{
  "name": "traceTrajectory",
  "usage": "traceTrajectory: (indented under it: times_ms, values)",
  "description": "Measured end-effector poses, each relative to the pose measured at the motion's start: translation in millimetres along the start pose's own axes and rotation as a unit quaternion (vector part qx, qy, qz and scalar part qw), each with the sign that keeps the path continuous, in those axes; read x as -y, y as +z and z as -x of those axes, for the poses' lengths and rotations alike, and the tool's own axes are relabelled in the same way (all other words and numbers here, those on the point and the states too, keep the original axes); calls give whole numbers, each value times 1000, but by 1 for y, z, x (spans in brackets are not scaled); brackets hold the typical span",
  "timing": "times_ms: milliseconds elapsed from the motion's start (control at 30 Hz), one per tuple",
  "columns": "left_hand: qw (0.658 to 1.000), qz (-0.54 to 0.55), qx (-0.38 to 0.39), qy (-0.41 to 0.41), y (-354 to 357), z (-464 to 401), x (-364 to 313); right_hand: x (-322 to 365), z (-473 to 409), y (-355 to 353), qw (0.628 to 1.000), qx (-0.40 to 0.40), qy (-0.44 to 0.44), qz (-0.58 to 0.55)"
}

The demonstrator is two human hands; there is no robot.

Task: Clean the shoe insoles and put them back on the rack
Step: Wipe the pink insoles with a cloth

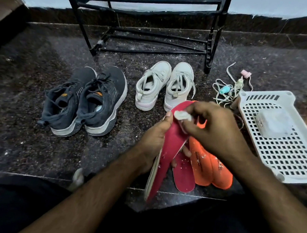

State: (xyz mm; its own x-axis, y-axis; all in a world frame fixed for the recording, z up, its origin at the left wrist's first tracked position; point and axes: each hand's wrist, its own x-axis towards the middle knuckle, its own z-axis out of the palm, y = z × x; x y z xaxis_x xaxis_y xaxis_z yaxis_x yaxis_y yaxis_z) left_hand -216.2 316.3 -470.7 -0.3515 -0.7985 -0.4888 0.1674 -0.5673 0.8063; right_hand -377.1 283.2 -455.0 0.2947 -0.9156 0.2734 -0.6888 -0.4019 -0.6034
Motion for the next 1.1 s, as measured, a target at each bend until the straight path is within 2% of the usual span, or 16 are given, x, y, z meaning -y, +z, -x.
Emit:
traceTrajectory:
  times_ms: [67, 167, 233, 300, 400, 500, 567, 667, 733, 833, 933, 1100]
  values:
    - [1000, -5, -4, 9, 2, -1, 1, -1, 4, 11, 998, 51, -11, 34]
    - [999, -31, -29, 26, 4, 4, -2, -20, -9, 2, 993, -16, 36, 114]
    - [998, -23, -39, 40, 2, 5, -4, -24, -12, -8, 995, -55, 48, 64]
    - [997, -9, -49, 52, 1, 1, -4, -12, -6, -7, 999, -19, 26, -11]
    - [997, -7, -61, 57, 1, -5, 1, -3, 3, 11, 996, 80, -8, 48]
    - [996, -31, -64, 50, -1, -3, 1, -14, -6, 4, 990, 10, 22, 139]
    - [996, -18, -60, 58, -1, -1, -2, -15, -7, -4, 993, -25, 20, 116]
    - [996, 16, -58, 69, 0, -4, -1, 1, 2, 3, 999, 46, -1, 17]
    - [996, 5, -61, 62, 0, -5, 2, -5, 3, 15, 995, 71, 8, 72]
    - [998, -1, -52, 38, -3, -3, 1, -19, -8, 6, 988, -14, 43, 146]
    - [998, 58, -29, 7, -10, -7, -1, -16, -11, -2, 991, -64, 6, 121]
    - [981, 194, -1, -14, -11, -11, 4, 3, 0, 35, 991, 61, -68, 96]
